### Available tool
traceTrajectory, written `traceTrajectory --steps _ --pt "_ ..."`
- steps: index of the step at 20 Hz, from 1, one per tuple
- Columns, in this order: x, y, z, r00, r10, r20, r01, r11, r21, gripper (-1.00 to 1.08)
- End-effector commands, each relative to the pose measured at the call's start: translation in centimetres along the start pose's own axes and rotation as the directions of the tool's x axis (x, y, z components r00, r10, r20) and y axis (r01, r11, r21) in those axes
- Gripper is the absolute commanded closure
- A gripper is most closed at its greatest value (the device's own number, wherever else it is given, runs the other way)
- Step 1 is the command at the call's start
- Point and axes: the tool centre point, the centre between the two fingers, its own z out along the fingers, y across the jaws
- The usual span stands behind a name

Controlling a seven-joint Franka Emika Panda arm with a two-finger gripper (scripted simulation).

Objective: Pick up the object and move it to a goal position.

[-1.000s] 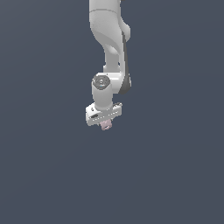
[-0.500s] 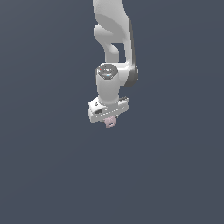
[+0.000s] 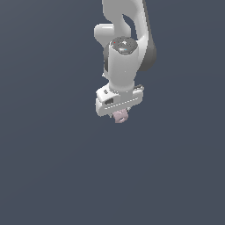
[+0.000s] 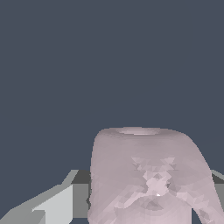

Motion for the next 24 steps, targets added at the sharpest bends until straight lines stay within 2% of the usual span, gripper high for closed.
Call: traceTrajectory --steps 1,13,24 --pt "1.1 -0.8 -2.5 1.0 0.0 0.001 0.0 1.0 0.0 1.08" --pt "6.3 -3.8 -12.7 1.0 0.001 0.001 -0.001 1.0 0.001 1.08" --pt "9.5 -5.4 -18.4 1.0 0.001 0.001 -0.001 1.0 0.001 1.08"
